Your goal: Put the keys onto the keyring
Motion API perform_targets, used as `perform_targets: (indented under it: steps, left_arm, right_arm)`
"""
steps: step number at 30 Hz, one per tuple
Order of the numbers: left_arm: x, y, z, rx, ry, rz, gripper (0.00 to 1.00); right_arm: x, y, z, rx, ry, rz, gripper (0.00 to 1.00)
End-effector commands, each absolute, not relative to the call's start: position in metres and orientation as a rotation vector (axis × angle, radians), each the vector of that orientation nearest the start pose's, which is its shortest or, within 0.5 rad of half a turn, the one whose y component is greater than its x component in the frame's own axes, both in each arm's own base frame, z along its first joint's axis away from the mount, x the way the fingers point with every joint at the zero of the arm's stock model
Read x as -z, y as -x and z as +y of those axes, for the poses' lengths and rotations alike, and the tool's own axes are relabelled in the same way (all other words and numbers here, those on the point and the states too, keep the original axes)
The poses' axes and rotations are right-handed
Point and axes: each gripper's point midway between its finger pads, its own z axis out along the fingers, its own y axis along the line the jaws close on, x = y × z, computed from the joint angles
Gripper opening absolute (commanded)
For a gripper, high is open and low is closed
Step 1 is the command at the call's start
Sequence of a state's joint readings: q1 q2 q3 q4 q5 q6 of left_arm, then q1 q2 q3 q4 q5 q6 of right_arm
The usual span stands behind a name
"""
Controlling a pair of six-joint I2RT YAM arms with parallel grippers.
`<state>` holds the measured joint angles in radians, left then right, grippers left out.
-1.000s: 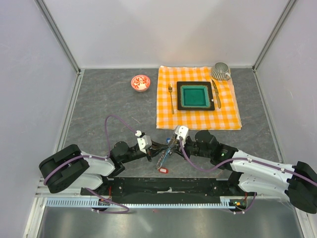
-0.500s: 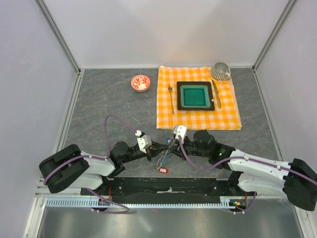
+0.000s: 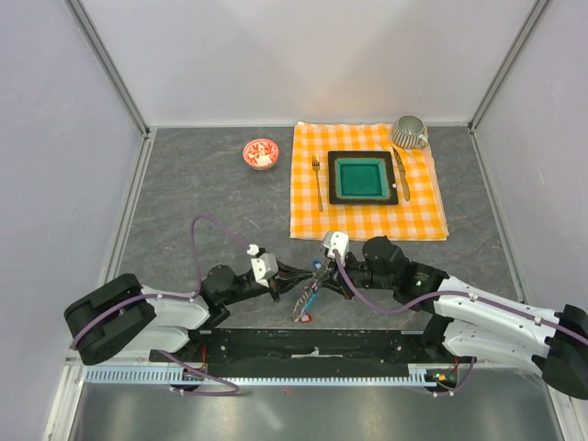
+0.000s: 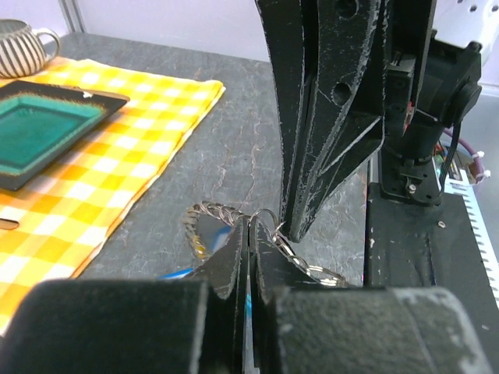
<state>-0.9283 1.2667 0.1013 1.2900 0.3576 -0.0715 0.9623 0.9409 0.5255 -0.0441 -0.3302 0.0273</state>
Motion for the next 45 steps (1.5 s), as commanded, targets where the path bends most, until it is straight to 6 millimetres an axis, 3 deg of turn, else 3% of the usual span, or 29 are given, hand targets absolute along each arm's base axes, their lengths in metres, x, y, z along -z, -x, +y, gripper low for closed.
perform_targets:
  steps: [1, 2, 6, 8, 11, 14, 16, 24, 25, 27, 29, 30, 32, 33, 34, 35, 36, 38, 40, 45]
  left_arm:
    - [-0.228, -0.167, -0.279, 0.940, -0.698, 0.996, 0.02]
    - [-0.220, -0.169, -0.277, 0.923, -0.699, 1.036, 0.02]
    - [-0.218, -0.178, -0.261, 0.855, -0.642, 1.106, 0.19]
    - [-0.221, -0.183, -0.246, 0.787, -0.608, 1.125, 0.18]
    - [-0.220, -0.192, -0.226, 0.712, -0.530, 1.169, 0.31]
    - [-0.223, -0.193, -0.206, 0.664, -0.464, 1.180, 0.37]
    - [-0.220, -0.196, -0.188, 0.633, -0.384, 1.220, 0.52]
    - [-0.206, -0.207, -0.133, 0.562, -0.037, 1.391, 0.74]
    - [-0.195, -0.209, -0.129, 0.537, -0.013, 1.446, 0.77]
    - [-0.197, -0.211, -0.119, 0.548, 0.105, 1.482, 0.83]
    - [-0.181, -0.212, -0.119, 0.519, 0.133, 1.580, 0.88]
    - [-0.188, -0.212, -0.120, 0.521, 0.135, 1.594, 0.89]
    - [-0.165, -0.212, -0.123, 0.449, 0.102, 1.727, 0.93]
    - [-0.174, -0.212, -0.124, 0.445, 0.114, 1.749, 0.95]
    - [-0.168, -0.212, -0.125, 0.420, 0.110, 1.798, 0.96]
    - [-0.145, -0.209, -0.126, 0.345, 0.081, 1.914, 0.98]
    - [-0.149, -0.209, -0.130, 0.343, 0.077, 1.946, 0.99]
    - [-0.124, -0.205, -0.135, 0.270, 0.038, 2.082, 0.99]
    - [-0.117, -0.200, -0.151, 0.309, -0.004, 2.167, 0.99]
    - [-0.078, -0.187, -0.170, 0.300, -0.001, 2.365, 0.88]
  right_arm:
    - [-0.164, -0.128, 0.287, -0.935, 1.168, 1.787, 0.00]
    - [-0.171, -0.130, 0.289, -0.930, 1.162, 1.776, 0.00]
    - [-0.192, -0.136, 0.299, -0.909, 1.231, 1.721, 0.00]
    - [-0.199, -0.139, 0.306, -0.907, 1.271, 1.688, 0.00]
    - [-0.201, -0.145, 0.317, -0.900, 1.308, 1.668, 0.00]
    - [-0.200, -0.152, 0.327, -0.897, 1.311, 1.665, 0.00]
    - [-0.198, -0.159, 0.329, -0.875, 1.282, 1.684, 0.03]
    - [-0.189, -0.195, 0.321, -0.729, 1.068, 1.796, 0.45]
    - [-0.186, -0.208, 0.314, -0.688, 1.016, 1.820, 0.49]
    - [-0.183, -0.221, 0.310, -0.697, 0.923, 1.863, 0.60]
    - [-0.176, -0.246, 0.295, -0.685, 0.804, 1.922, 0.68]
    - [-0.176, -0.254, 0.291, -0.715, 0.721, 1.949, 0.70]
    - [-0.174, -0.279, 0.269, -0.698, 0.579, 1.996, 0.74]
    - [-0.173, -0.284, 0.263, -0.704, 0.511, 2.020, 0.75]
    - [-0.173, -0.293, 0.249, -0.678, 0.443, 2.031, 0.76]
    - [-0.178, -0.298, 0.239, -0.649, 0.387, 2.022, 0.80]
    - [-0.179, -0.302, 0.231, -0.630, 0.339, 2.024, 0.81]
    - [-0.185, -0.306, 0.208, -0.590, 0.241, 2.015, 0.91]
    - [-0.181, -0.310, 0.180, -0.493, 0.153, 2.030, 0.96]
    - [-0.195, -0.297, 0.137, -0.355, 0.072, 1.975, 0.97]
